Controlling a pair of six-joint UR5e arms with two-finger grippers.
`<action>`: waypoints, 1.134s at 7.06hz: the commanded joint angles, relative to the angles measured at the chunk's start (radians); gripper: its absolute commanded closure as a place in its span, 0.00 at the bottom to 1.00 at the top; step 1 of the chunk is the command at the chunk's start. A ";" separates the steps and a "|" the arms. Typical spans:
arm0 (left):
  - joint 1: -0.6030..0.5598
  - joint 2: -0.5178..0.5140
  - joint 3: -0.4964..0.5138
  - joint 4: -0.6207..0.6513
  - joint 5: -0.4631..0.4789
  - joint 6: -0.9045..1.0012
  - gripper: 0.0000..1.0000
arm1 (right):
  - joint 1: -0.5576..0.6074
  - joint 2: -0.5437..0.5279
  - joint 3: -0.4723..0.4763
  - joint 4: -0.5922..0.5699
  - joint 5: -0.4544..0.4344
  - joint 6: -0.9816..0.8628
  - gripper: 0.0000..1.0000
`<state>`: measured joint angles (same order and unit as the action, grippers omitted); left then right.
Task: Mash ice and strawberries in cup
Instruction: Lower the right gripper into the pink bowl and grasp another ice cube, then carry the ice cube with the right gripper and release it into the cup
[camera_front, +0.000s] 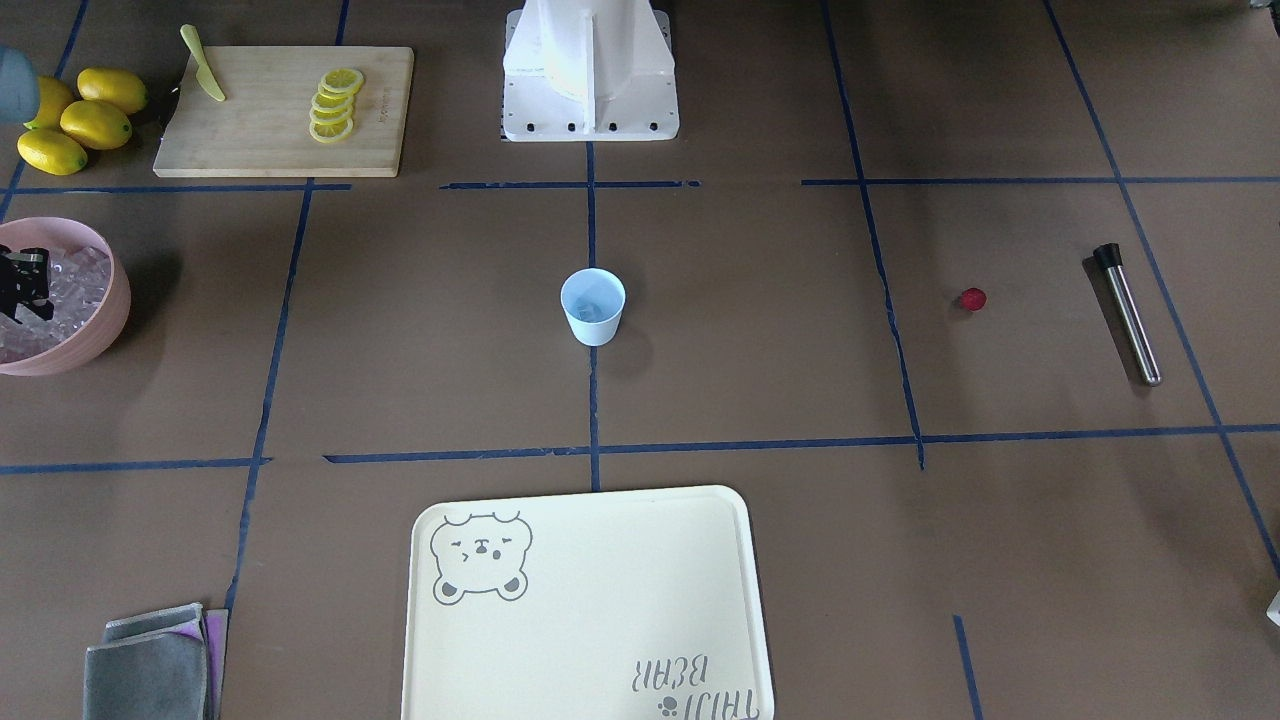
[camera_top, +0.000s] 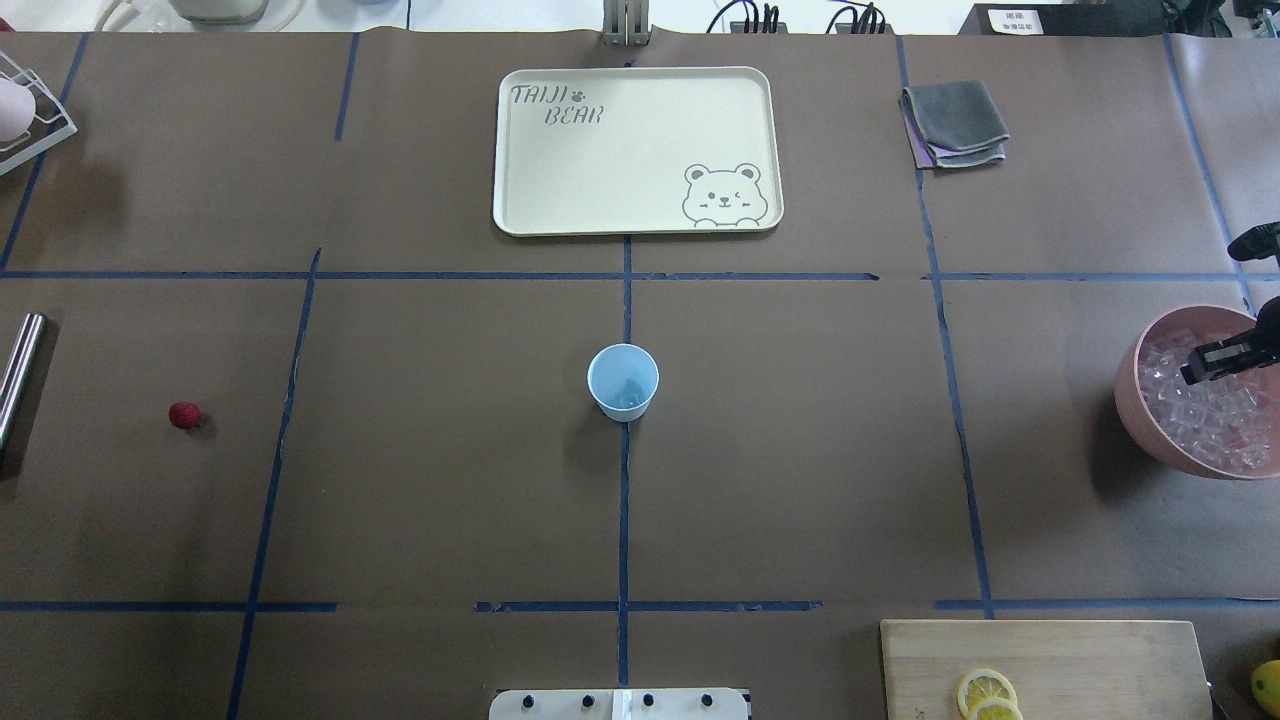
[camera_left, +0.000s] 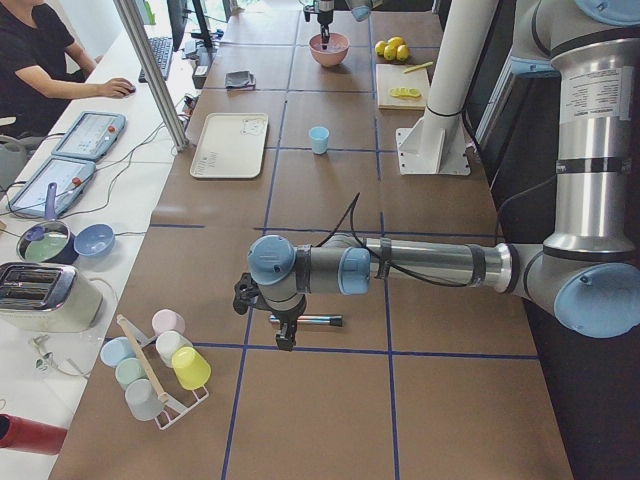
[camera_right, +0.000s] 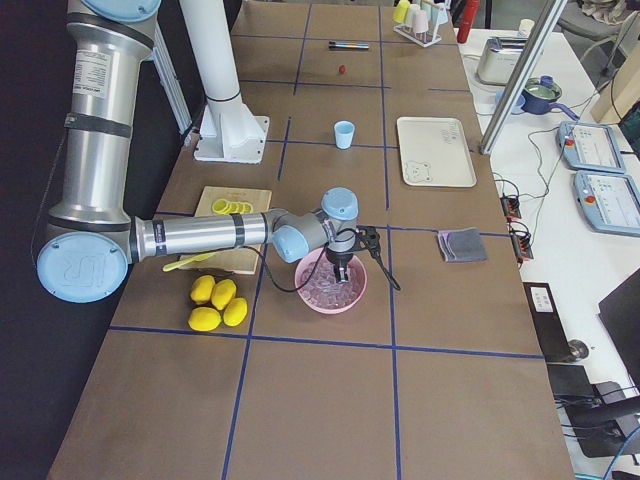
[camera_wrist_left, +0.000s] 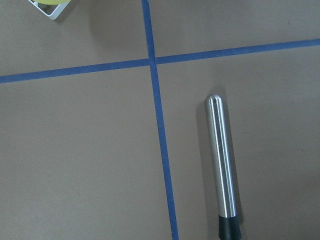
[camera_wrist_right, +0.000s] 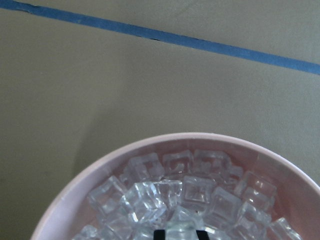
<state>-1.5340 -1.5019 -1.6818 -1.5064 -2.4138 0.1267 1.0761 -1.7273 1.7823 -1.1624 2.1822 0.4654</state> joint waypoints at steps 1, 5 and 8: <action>0.002 -0.001 0.008 -0.001 -0.001 0.001 0.00 | 0.010 0.012 0.067 -0.006 0.002 -0.007 0.99; 0.002 -0.003 -0.003 -0.002 -0.001 0.001 0.00 | -0.192 0.192 0.196 -0.003 -0.002 0.588 0.98; 0.000 -0.001 -0.003 -0.002 -0.001 0.001 0.00 | -0.468 0.490 0.172 -0.016 -0.165 1.037 0.98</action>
<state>-1.5338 -1.5035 -1.6844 -1.5079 -2.4145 0.1273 0.7267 -1.3503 1.9685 -1.1742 2.1104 1.3446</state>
